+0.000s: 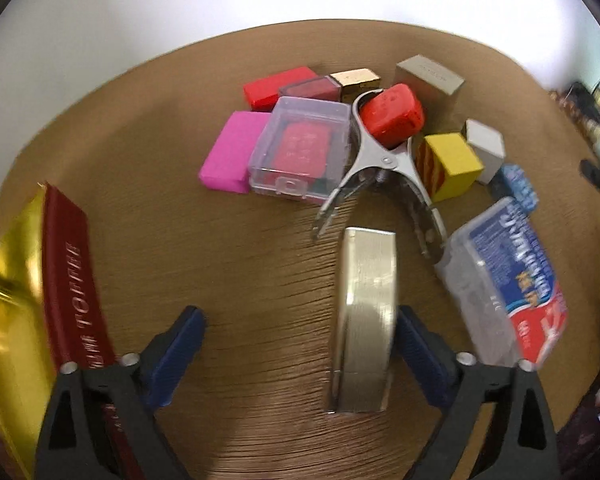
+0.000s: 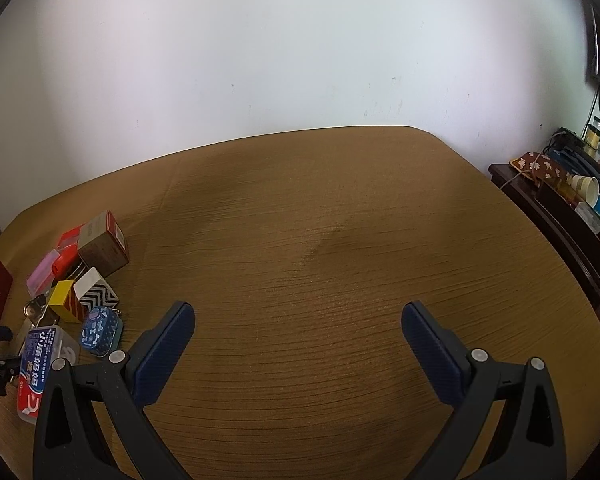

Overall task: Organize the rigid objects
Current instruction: 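Lower the left tool onto the gold ribbed box and close it, then carry the gold box into the tin and open the left tool while right grasps the floss box, then carry the blue-and-red floss box into the tin and open the right tool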

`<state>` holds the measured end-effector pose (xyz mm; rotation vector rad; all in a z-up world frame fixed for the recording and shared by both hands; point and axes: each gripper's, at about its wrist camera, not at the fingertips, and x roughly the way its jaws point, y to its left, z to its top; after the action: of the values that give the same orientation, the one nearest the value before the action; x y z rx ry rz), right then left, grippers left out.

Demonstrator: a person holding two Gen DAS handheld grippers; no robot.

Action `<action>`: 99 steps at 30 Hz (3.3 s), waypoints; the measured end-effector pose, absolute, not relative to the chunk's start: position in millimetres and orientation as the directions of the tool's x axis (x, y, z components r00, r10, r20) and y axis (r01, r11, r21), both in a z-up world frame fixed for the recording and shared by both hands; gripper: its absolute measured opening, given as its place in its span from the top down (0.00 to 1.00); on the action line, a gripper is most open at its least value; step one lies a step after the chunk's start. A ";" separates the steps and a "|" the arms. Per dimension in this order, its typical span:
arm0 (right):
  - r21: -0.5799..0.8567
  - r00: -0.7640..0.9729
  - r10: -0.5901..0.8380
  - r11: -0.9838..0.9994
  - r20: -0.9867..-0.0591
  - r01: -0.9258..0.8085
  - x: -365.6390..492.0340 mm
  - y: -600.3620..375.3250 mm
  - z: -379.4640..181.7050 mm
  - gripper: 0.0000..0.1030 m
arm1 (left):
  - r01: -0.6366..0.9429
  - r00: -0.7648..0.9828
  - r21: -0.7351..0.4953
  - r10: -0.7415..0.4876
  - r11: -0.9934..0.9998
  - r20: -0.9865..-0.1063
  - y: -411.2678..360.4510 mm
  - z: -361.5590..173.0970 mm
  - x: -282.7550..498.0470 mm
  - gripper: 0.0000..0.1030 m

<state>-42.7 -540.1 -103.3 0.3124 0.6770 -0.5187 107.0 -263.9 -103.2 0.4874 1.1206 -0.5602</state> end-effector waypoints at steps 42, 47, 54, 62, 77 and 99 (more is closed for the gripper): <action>0.185 0.741 -0.137 0.924 -0.657 0.335 -37.6 -491.6 -81.2 0.00 | 0.514 0.343 -0.176 -0.389 0.840 -0.855 -156.5 -40.7 56.0 0.72; 0.211 0.748 -0.030 0.951 -0.663 0.225 -32.3 -446.7 -62.0 0.00 | 0.438 0.388 -0.204 -0.389 0.875 -0.836 -128.3 -9.4 48.4 0.72; 0.216 0.678 0.043 0.961 -0.734 0.172 -18.8 -407.0 -67.9 0.00 | 0.322 0.445 -0.185 -0.321 0.928 -0.836 -75.0 -0.8 57.0 0.72; 0.102 0.615 -0.019 0.982 -0.788 0.160 3.0 -377.9 -84.9 0.00 | 0.226 0.448 -0.136 -0.227 0.965 -0.865 -50.6 -32.8 84.7 0.72; 0.019 0.493 -0.061 0.987 -0.868 0.157 38.3 -362.9 -112.4 0.43 | 0.208 0.469 0.017 -0.084 0.978 -0.879 -57.4 -48.4 100.6 0.64; 0.251 0.533 0.370 0.925 -0.761 -0.284 135.5 -190.1 -10.0 0.44 | -0.021 0.596 -0.138 -0.098 0.990 -0.797 33.3 -20.0 21.1 0.63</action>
<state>135.5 -190.1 -10.0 0.1005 0.9307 0.3906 21.1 33.3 -20.0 -0.1384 0.9320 -0.0450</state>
